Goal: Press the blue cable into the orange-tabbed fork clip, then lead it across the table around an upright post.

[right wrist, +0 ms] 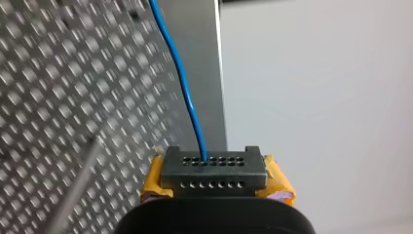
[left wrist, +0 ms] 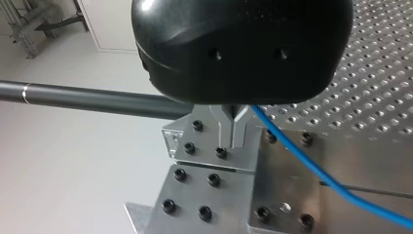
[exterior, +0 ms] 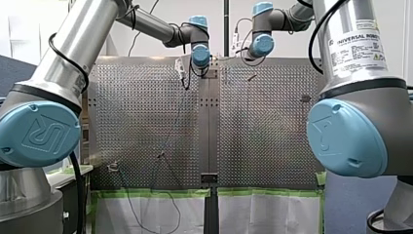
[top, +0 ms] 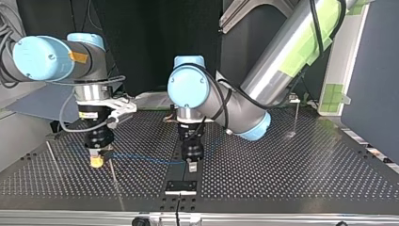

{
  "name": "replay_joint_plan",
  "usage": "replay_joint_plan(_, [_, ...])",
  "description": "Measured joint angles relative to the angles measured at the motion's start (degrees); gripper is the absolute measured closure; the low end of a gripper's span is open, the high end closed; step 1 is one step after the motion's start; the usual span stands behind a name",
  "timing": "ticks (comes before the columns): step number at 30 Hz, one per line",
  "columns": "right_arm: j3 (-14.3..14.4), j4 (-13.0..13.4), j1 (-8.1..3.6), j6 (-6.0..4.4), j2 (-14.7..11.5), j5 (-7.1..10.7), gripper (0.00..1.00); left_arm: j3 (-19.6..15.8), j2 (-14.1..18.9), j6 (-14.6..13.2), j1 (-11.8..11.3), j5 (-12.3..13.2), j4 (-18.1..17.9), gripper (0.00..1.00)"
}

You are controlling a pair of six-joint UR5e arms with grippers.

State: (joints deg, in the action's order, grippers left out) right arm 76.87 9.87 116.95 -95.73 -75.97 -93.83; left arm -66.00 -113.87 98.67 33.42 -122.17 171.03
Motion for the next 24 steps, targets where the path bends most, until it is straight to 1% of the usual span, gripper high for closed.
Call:
replay_joint_plan(4, [0.01, -0.67, -2.28, -0.32, -1.08, 0.95, 1.00, 1.88, -0.45, -0.42, 0.42, 0.14, 0.82, 1.00])
replay_joint_plan(8, [0.02, -0.84, -4.75, -0.75, -1.48, 2.03, 1.00, 4.20, -2.23, -0.63, 1.24, 0.28, 2.64, 1.00])
replay_joint_plan(14, [0.03, -0.89, -8.25, -0.75, -1.46, 2.37, 1.00, 7.58, -5.51, -1.01, 3.44, 0.05, 5.58, 1.00])
replay_joint_plan(17, [0.03, -0.89, -9.27, -0.72, -1.37, 2.42, 1.00, 9.21, -7.12, -1.14, 4.25, -0.25, 7.09, 1.00])
replay_joint_plan(20, [0.02, -0.90, -9.86, -0.71, -1.27, 2.46, 1.00, 11.01, -8.86, -1.08, 4.70, -0.39, 7.87, 1.00])
replay_joint_plan(24, [0.02, -0.90, -10.43, -0.70, -1.03, 2.52, 1.00, 13.55, -9.99, -0.87, 4.87, -0.25, 8.14, 1.00])
